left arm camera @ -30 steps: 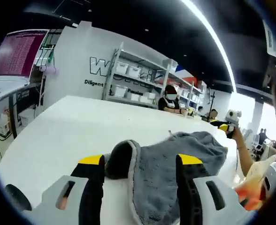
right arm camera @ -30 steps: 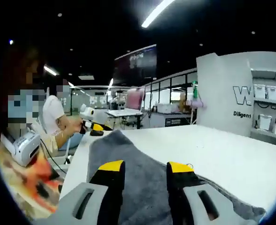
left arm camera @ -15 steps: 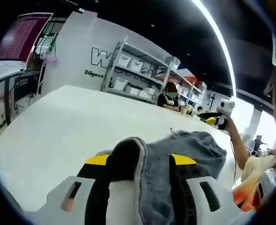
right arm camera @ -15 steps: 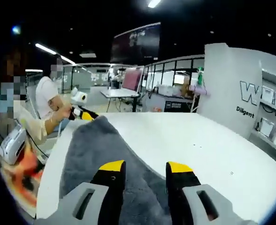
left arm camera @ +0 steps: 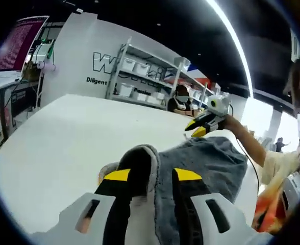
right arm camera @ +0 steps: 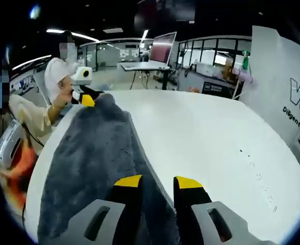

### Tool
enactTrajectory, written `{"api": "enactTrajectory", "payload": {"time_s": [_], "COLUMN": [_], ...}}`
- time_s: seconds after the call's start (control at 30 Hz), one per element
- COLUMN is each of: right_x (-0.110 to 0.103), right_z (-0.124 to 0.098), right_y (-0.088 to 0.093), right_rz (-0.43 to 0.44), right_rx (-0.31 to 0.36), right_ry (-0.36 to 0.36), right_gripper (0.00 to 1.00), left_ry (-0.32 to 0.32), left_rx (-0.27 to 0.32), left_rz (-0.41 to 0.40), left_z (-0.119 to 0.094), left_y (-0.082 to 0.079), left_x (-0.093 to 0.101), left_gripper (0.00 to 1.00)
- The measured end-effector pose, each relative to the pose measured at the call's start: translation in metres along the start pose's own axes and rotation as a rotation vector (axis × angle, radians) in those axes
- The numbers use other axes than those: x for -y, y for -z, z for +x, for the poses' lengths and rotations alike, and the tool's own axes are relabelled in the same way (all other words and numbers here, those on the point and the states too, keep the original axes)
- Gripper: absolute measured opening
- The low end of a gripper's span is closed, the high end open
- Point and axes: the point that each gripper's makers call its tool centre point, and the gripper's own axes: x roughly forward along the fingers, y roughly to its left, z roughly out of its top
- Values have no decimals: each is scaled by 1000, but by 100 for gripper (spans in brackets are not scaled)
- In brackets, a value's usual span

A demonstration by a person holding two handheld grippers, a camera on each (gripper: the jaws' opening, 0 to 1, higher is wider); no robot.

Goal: Fold the towel on the table until its edges align and the towel forms a compact rectangular stack.

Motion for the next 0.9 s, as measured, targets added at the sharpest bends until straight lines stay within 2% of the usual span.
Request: {"api": "enactTrajectory", "payload": {"time_s": [0.23, 0.43, 0.57, 0.8, 0.9], "right_x": [9, 0, -8, -15, -15], "right_z": [27, 46, 56, 62, 64], "right_y": [1, 5, 9, 7, 14], "right_rz": [-6, -26, -34, -40, -38], "right_rx": [-28, -64, -89, -91, -124], "right_ry": [-74, -190, -236, -272, -270], "right_gripper": [20, 17, 17, 12, 11], "left_ry": [-19, -12, 4, 15, 18], "left_rx": [6, -4, -9, -3, -1], "left_rz": [15, 26, 26, 25, 27], "left_z": [2, 2, 2, 3, 3], "left_y": [0, 1, 3, 2, 2], "left_x": [-6, -4, 0, 6, 8], "left_gripper": [21, 17, 16, 14, 13]}}
